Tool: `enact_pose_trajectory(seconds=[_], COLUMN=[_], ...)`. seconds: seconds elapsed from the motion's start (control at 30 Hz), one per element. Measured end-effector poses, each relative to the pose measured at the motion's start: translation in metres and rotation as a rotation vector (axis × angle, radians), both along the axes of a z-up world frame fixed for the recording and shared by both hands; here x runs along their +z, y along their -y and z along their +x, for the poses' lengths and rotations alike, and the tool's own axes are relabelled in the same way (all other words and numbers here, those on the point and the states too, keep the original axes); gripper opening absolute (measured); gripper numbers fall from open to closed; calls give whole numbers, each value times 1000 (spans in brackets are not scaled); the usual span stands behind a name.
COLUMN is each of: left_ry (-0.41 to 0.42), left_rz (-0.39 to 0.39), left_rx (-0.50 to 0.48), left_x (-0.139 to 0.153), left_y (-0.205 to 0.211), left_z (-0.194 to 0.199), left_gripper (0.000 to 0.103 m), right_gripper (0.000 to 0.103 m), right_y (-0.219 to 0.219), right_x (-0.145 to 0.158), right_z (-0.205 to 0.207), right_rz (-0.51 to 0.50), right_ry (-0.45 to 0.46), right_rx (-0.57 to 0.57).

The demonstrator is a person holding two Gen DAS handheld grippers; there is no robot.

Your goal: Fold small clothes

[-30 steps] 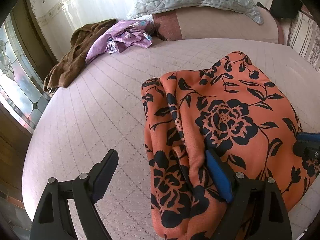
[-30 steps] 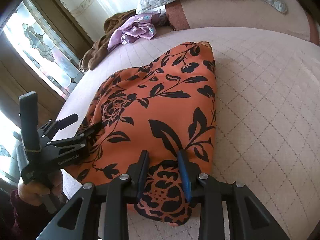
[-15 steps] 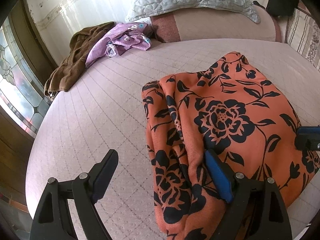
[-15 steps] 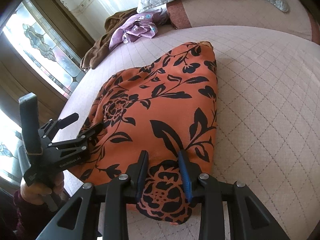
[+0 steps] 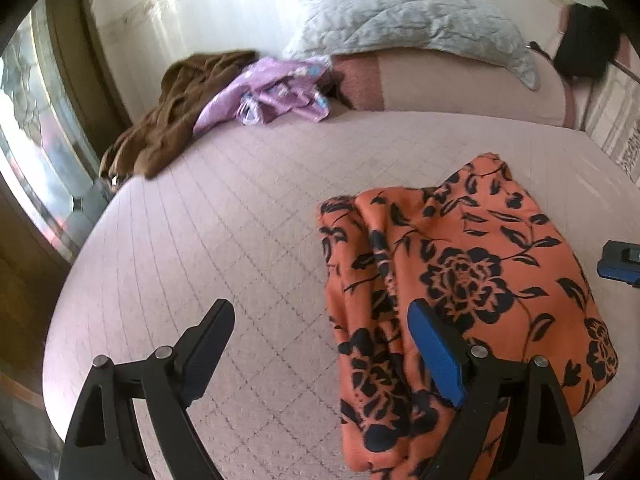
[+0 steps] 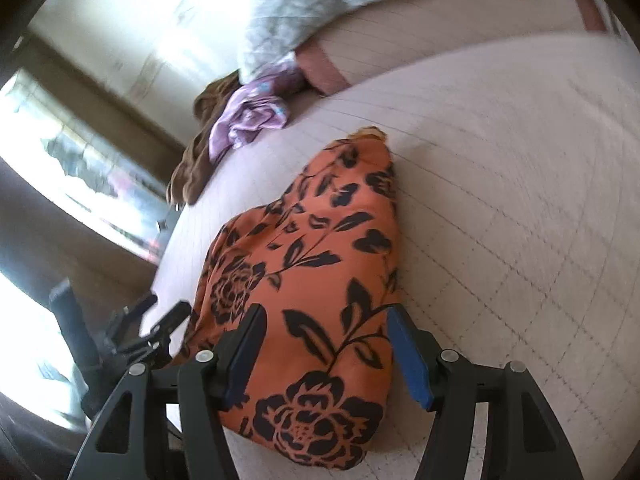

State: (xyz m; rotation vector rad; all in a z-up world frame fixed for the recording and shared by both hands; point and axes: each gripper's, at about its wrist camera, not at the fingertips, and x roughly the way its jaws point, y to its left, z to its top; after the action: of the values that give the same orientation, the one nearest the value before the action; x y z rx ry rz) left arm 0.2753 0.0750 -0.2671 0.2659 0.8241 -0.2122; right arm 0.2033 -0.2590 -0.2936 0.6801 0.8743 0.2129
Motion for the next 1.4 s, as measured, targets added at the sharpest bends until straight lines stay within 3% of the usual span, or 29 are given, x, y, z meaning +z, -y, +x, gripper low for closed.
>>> enact_pose_trajectory(seconds=[0.23, 0.83, 1.0, 1.27, 1.4], left_ry=[-75, -72, -98, -203, -195], left_rz=[13, 17, -26, -153, -148], left_rx=[39, 36, 29, 47, 32], left_x=[-13, -12, -10, -21, -17], left_y=[-6, 6, 7, -8, -5], left_z=[13, 11, 14, 36, 36], left_gripper=[89, 89, 89, 89, 89], right_gripper=[67, 67, 67, 67, 67], right_y=[17, 11, 9, 15, 16], right_x=[-13, -17, -22, -55, -62], right_z=[8, 11, 14, 24, 25], right_rz=[82, 103, 112, 237, 277], right_ry=[-43, -51, -64, -159, -173], right_rx=[-56, -20, -13, -36, -40])
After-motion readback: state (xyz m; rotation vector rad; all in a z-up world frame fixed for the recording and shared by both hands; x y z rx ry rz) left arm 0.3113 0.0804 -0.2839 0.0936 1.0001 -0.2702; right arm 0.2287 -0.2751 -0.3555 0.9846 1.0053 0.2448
